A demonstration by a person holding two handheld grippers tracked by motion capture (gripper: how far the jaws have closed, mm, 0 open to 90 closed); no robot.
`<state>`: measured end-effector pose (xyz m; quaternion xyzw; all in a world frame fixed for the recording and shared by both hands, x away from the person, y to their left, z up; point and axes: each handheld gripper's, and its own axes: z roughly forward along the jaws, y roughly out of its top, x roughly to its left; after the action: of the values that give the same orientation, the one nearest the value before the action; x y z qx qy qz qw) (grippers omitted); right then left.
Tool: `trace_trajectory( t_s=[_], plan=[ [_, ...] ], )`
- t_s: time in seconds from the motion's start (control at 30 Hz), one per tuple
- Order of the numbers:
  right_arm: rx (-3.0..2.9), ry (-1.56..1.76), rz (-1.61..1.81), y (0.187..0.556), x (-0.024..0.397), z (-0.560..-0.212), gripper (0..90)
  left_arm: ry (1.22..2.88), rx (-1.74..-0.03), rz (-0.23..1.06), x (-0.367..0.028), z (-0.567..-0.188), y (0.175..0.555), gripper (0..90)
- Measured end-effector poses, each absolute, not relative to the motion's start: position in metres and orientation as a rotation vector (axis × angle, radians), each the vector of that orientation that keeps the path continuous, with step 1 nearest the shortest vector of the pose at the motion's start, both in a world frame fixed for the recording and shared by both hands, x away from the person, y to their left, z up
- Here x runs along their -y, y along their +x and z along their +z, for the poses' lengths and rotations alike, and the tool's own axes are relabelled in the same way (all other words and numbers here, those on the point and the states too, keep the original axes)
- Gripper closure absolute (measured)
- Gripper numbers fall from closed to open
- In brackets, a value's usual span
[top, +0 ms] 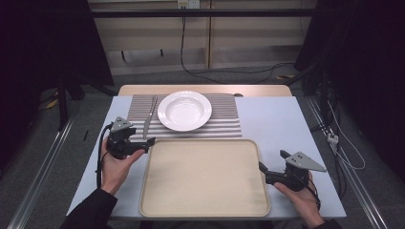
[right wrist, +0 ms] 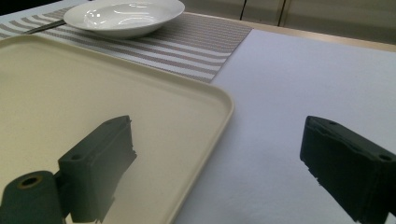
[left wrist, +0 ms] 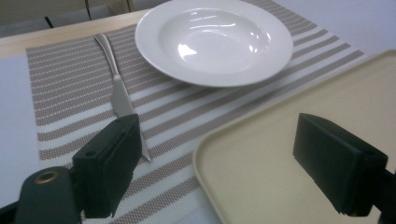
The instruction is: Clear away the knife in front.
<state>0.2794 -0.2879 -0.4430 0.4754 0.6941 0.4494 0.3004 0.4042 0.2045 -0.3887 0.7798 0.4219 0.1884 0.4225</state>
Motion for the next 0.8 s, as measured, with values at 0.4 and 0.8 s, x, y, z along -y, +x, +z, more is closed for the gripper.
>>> trace_trajectory(
  t_s=[0.4,0.8],
  plan=[
    [-1.847,1.262,1.193,0.281,0.288,-0.444,9.8,2.006,-1.126,0.473,-0.206,-0.391,0.440,17.0],
    [-1.872,1.274,1.182,0.288,0.287,-0.447,10.0,2.015,-1.139,0.505,-0.195,-0.385,0.478,21.0]
  ],
)
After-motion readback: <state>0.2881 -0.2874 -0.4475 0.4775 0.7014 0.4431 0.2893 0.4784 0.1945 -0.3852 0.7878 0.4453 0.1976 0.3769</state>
